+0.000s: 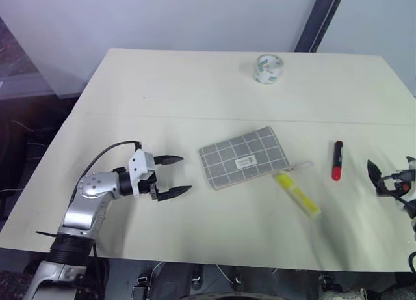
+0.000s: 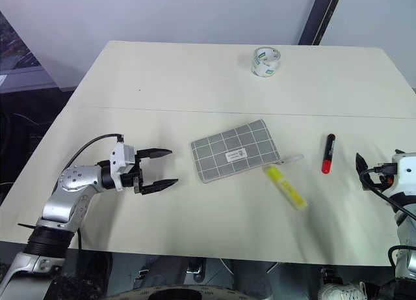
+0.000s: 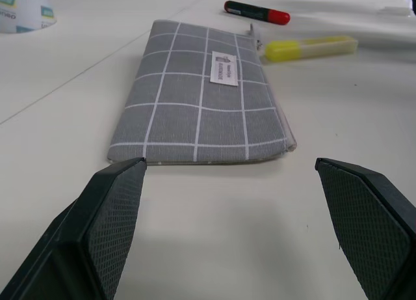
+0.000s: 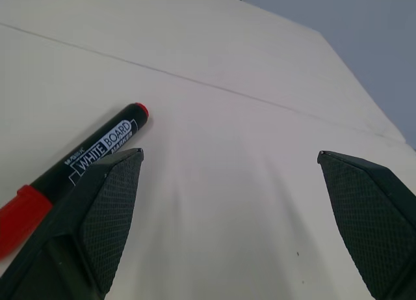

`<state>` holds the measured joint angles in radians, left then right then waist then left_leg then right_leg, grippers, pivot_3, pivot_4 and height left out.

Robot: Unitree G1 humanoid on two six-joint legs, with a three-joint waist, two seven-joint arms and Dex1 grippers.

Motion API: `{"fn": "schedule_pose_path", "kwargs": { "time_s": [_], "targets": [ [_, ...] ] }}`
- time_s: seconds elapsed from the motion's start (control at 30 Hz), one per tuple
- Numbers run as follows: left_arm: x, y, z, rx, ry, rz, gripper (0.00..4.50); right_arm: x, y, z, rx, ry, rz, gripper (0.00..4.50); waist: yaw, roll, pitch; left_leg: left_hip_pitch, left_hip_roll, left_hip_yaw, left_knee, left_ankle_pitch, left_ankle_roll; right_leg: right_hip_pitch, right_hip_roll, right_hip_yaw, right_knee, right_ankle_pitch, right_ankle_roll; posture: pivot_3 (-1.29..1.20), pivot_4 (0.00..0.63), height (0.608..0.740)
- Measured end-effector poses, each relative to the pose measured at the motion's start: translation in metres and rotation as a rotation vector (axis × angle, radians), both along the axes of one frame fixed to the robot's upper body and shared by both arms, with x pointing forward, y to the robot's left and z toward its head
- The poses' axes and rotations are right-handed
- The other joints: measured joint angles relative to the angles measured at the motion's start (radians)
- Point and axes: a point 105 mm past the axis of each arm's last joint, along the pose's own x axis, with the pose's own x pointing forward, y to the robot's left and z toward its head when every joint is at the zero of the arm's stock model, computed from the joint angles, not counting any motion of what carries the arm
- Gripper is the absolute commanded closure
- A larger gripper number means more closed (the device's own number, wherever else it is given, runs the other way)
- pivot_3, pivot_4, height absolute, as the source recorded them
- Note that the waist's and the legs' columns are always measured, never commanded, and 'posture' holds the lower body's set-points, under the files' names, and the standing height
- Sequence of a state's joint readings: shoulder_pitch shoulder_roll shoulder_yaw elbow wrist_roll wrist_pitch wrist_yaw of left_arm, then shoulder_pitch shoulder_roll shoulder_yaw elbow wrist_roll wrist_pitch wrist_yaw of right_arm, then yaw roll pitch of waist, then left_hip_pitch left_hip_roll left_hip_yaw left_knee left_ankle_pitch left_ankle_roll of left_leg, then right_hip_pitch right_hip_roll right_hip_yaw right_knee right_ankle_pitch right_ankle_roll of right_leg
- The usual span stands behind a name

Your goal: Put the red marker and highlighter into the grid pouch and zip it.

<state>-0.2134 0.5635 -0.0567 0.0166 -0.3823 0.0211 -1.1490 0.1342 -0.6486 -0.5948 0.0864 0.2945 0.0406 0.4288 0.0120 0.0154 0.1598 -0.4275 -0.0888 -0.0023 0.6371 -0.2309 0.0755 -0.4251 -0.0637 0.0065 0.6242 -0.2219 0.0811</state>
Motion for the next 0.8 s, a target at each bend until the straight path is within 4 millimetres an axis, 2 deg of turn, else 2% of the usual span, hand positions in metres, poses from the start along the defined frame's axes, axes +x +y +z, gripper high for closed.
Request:
{"fn": "schedule_pose_path", "kwargs": {
  "time_s": [0.2,0.73,0.8],
  "targets": [
    [0.008,-0.001,0.006,0.012,-0.026,0.037,0.10,0.001,0.001,0.001,0.001,-0.003,0.002,0.03,0.000,0.000,0.000,0.000,0.000,0.000,-0.002,0.000,0.000,0.000,0.000,0.000,-0.003,0.000,0.000,0.00,0.150,0.740],
    [0.014,-0.004,0.019,-0.030,-0.087,0.054,0.10,0.008,0.003,0.006,0.003,-0.020,0.011,0.03,0.001,0.000,0.000,0.000,0.000,0.000,-0.005,0.000,0.000,0.000,0.000,0.000,-0.006,0.000,0.000,0.00,0.150,0.740],
    [0.014,-0.006,0.019,-0.038,-0.088,0.061,0.10,0.008,0.003,0.006,0.005,-0.020,0.015,0.56,0.001,0.000,0.000,0.000,0.000,0.000,-0.005,0.000,0.000,0.000,0.000,0.000,-0.006,0.000,0.000,0.00,0.150,0.740]
  ]
}}
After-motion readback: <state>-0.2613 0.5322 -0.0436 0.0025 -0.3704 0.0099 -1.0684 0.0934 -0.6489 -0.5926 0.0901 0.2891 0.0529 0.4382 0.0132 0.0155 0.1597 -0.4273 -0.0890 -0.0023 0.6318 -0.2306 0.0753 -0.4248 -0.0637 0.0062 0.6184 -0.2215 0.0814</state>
